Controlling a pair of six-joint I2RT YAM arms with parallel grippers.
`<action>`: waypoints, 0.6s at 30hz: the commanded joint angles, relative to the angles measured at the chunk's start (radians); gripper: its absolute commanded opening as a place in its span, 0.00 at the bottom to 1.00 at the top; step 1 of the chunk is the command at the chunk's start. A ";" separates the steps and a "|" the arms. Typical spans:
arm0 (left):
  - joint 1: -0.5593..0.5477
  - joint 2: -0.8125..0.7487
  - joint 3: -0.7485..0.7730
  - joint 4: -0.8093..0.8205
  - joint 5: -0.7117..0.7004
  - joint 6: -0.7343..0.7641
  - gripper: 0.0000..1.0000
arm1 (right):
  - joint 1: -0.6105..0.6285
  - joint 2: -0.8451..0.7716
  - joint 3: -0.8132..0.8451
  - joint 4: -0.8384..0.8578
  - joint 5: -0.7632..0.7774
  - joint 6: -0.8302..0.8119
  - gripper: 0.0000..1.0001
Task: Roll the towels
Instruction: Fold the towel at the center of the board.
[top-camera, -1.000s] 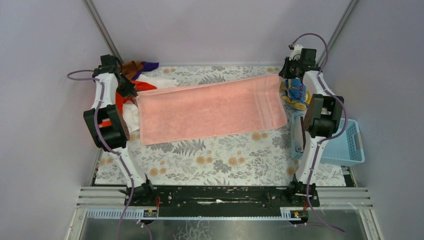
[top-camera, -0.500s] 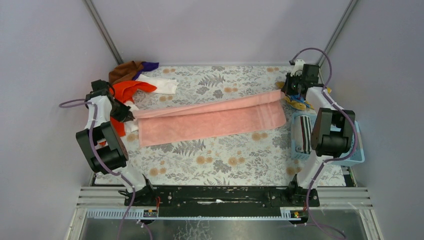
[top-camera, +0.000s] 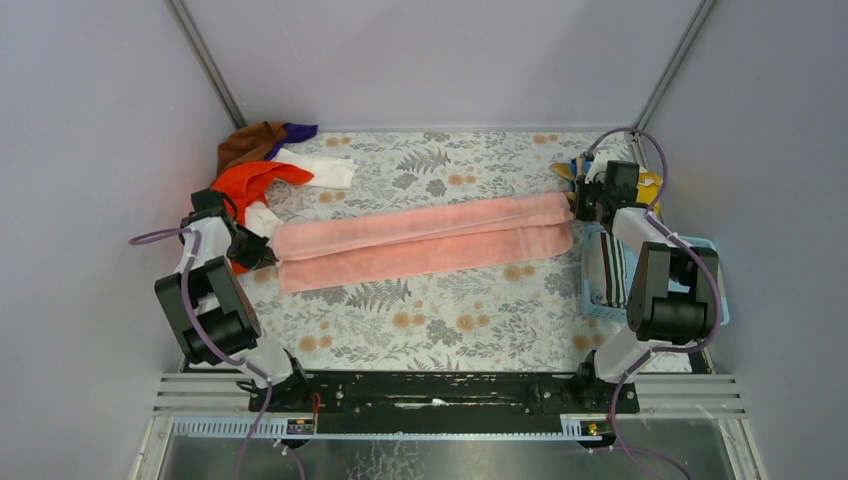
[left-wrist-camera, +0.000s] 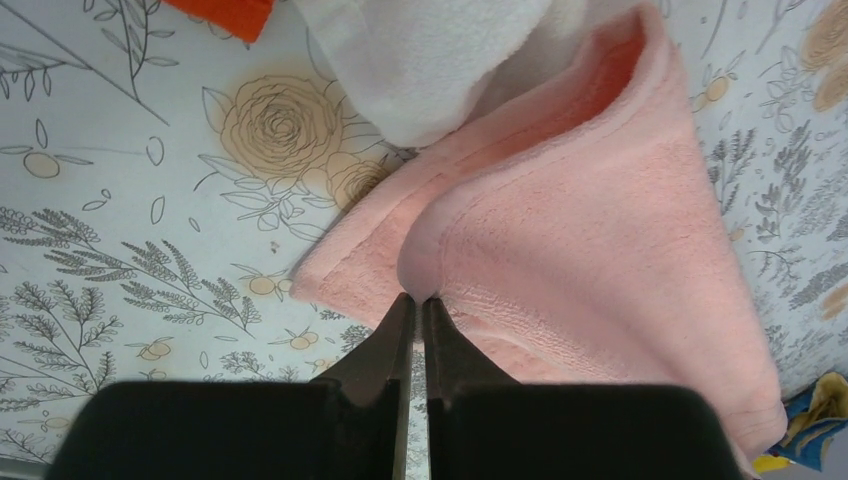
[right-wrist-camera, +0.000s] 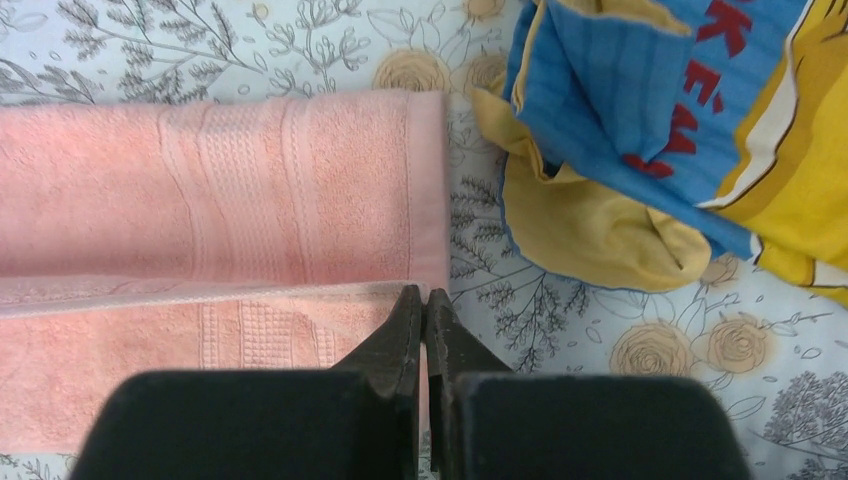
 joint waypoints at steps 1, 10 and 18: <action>0.013 -0.054 -0.046 0.068 -0.028 -0.021 0.00 | -0.015 -0.050 -0.031 0.073 0.040 0.004 0.00; 0.013 -0.067 -0.091 0.067 -0.021 -0.030 0.00 | -0.015 -0.087 -0.072 0.083 0.004 0.034 0.00; 0.018 -0.102 -0.135 0.062 -0.086 -0.041 0.00 | -0.015 -0.121 -0.132 0.103 0.045 0.040 0.00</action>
